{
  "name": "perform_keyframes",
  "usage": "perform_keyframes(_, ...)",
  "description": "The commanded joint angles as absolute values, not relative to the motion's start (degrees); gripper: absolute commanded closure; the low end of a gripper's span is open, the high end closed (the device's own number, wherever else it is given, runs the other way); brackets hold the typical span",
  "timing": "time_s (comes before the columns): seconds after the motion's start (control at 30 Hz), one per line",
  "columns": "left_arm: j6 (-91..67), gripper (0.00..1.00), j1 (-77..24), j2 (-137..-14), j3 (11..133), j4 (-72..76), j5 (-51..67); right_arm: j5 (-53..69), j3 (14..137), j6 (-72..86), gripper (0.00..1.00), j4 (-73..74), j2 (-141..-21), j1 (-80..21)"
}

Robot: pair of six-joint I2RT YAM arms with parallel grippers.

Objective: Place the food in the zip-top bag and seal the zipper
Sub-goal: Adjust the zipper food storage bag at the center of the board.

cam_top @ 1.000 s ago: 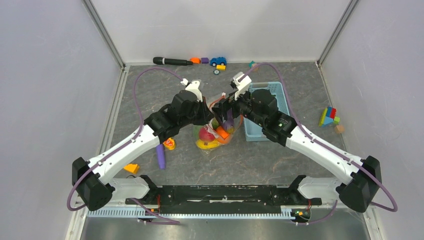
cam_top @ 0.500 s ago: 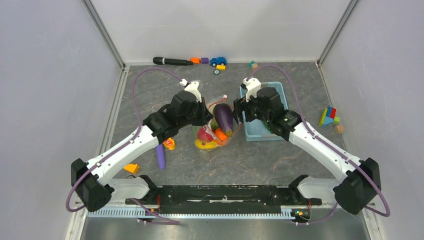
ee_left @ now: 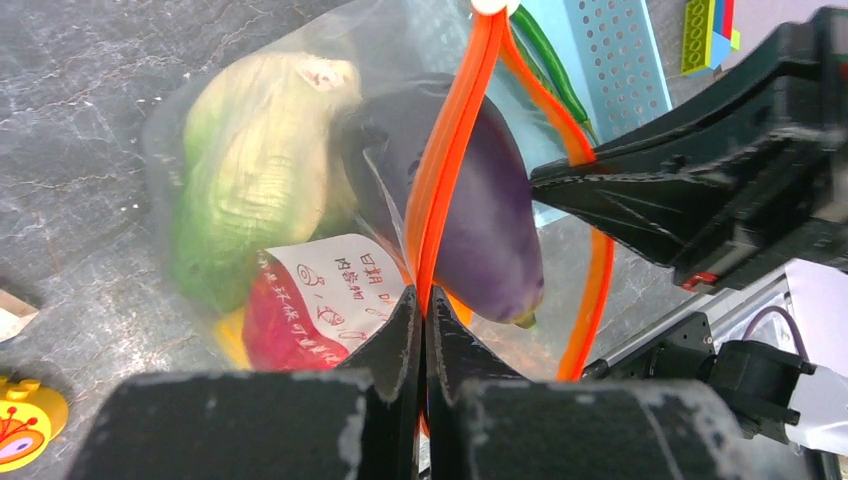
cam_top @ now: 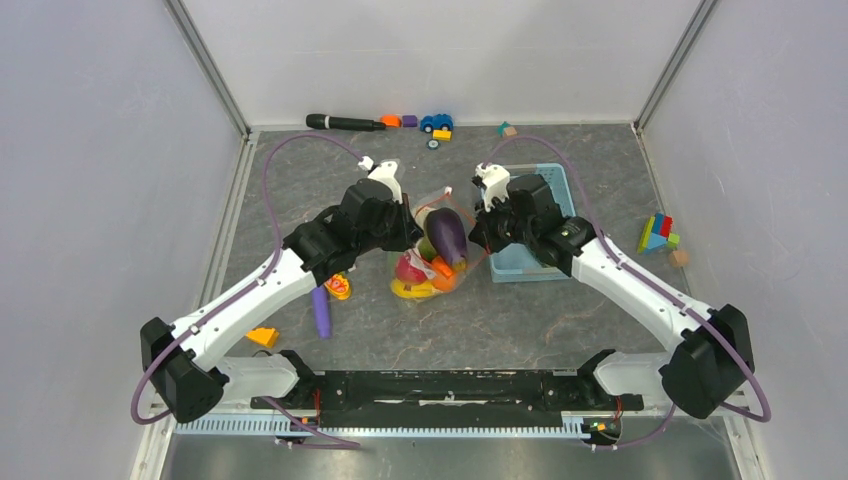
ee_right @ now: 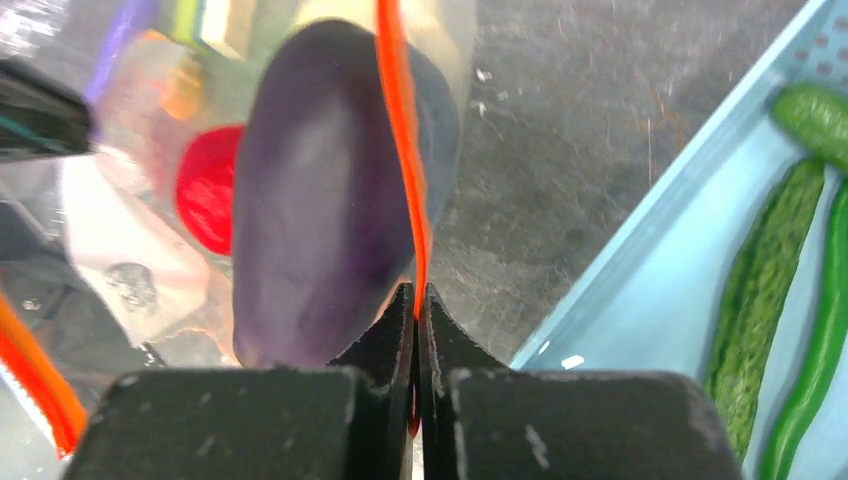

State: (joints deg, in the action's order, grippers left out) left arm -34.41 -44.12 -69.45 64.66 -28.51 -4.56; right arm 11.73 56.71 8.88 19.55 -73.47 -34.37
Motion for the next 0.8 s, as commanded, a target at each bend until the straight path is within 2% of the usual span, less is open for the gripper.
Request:
perform_keyframes(0.0,-32.7,0.98,-44.3,-70.5,70.0,-32.3,-8.8,14.8,65.2,5.9,1.0,19.1,-71.3,-34.2)
perform_keyframes(0.17,-32.5,0.98,-44.3,-71.0,72.1,-37.0,-15.2,15.2,68.1,4.6,1.0,20.9,-71.0,-34.2)
perform_keyframes(0.27,-32.4,0.94,-44.3,-70.9,72.5,-39.3,-18.7,13.8,68.7,3.9,1.0,21.8,-71.5,-34.1)
perform_keyframes(0.53,-30.9,0.85,-44.3,-73.2,72.0,-39.6,-18.7,18.5,67.8,2.9,1.0,20.1,-73.5,-34.2)
perform_keyframes(0.63,-29.7,0.65,-44.3,-74.1,73.5,-39.5,-17.9,20.5,67.3,2.1,1.0,18.9,-73.6,-34.2)
perform_keyframes(0.77,-27.3,0.45,-44.3,-74.5,75.8,-37.4,-18.3,22.9,67.3,1.6,1.0,18.0,-73.7,-34.2)
